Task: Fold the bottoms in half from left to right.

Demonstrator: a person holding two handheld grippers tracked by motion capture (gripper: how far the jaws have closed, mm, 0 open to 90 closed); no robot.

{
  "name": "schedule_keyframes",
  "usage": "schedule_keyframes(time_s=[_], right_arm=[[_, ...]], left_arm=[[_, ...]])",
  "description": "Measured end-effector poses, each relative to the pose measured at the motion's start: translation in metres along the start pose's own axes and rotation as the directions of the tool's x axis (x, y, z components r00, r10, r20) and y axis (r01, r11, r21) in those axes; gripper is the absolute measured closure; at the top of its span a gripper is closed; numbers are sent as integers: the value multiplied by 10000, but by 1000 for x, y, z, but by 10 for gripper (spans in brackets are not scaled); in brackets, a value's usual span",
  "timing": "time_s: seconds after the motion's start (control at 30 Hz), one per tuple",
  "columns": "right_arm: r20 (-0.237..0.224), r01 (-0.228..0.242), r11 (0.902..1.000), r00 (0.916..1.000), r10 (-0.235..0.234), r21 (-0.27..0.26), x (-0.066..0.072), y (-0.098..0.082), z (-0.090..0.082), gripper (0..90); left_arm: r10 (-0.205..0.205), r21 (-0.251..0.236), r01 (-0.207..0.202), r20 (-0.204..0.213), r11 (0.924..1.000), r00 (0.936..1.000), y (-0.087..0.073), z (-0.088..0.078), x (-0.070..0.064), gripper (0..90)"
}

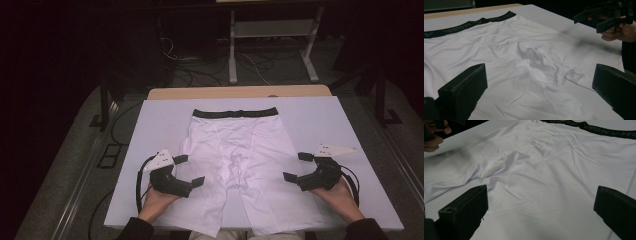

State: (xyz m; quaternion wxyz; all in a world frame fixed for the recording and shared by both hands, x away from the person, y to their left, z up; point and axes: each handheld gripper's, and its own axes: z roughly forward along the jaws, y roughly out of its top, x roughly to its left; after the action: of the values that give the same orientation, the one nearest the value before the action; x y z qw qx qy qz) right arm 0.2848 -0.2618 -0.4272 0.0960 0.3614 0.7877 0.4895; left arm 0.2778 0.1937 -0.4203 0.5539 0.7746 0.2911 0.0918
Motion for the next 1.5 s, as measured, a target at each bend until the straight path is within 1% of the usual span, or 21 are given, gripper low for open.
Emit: schedule_keyframes(time_s=[0.27, 0.5, 0.7, 0.8, 0.87, 1.03, 1.17, 1.3, 1.5], right_arm=[[37, -15, 9999, 10000, 15, -103, 1, 0, -2, 0], [90, 49, 9999, 9999, -48, -87, 2, 1, -3, 0], [229, 114, 9999, 9997, -111, -128, 3, 1, -6, 0], [296, 84, 9998, 9995, -79, -179, 3, 3, -8, 0], [350, 122, 9997, 9993, -115, -203, 3, 4, -9, 0], [407, 71, 9996, 9992, -59, -286, 3, 8, -12, 0], [395, 51, 9997, 9992, -42, -227, 4, 12, -12, 0], [424, 132, 9999, 9990, -128, -72, 5, 17, -11, 0], [390, 175, 9998, 9991, -179, 114, 6, 27, -7, 0]], left_arm=[[68, 40, -68, -61, 10000, 10000, 0, -1, 0, 0], [129, 53, -128, -131, 9999, 9998, 0, -3, 0, 0], [83, 32, -83, -190, 10000, 9998, -1, -7, 0, 0], [114, 62, -112, -317, 9999, 9994, -2, -10, 0, 0], [39, 14, -39, -352, 10000, 9994, -2, -11, 0, 0], [32, 81, -29, -375, 10000, 9993, -2, -10, 1, 0], [-20, 83, 24, -443, 10000, 9990, -3, -11, 2, 0], [-77, 68, 81, -495, 9999, 9987, -3, -12, 2, 0], [-82, 78, 86, -461, 9999, 9989, -3, -11, 2, 0]])
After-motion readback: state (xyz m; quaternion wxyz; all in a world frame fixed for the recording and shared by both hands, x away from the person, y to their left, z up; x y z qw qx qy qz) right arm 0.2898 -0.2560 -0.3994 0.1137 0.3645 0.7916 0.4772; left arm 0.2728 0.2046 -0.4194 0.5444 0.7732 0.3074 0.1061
